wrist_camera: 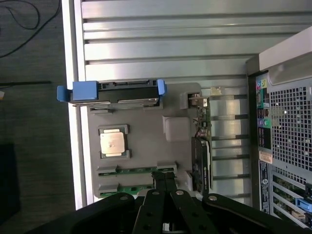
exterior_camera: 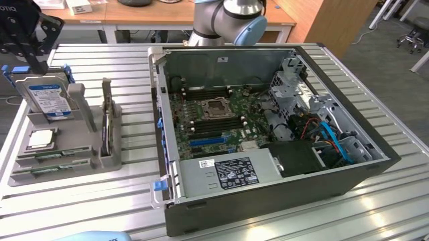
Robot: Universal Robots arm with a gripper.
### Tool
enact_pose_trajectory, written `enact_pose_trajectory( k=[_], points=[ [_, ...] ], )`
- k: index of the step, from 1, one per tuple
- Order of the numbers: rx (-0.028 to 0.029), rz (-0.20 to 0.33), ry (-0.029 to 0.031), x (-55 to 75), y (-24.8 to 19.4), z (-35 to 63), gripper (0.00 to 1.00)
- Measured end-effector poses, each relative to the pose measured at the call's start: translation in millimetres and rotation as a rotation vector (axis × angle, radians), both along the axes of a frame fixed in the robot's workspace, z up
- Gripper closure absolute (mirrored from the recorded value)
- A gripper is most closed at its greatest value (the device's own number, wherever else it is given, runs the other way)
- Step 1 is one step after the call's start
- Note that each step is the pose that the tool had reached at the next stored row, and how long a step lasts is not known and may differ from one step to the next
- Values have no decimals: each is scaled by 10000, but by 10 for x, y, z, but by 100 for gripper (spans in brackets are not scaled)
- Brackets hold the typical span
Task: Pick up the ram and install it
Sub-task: 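Reach for the ram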
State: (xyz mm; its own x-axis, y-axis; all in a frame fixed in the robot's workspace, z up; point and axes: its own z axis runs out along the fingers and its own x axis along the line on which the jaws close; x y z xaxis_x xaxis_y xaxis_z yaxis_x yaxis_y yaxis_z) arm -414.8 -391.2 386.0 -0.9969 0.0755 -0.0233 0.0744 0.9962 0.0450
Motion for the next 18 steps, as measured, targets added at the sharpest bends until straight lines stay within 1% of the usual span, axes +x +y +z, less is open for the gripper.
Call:
enact_pose_trajectory(
  k=[4, 12, 18],
  points=[
    [0, 2, 0, -35, -1, 0, 89],
    [0, 2, 0, -39, -4, 0, 89],
    [0, 2, 0, -40, -63, 0, 89]
  ],
)
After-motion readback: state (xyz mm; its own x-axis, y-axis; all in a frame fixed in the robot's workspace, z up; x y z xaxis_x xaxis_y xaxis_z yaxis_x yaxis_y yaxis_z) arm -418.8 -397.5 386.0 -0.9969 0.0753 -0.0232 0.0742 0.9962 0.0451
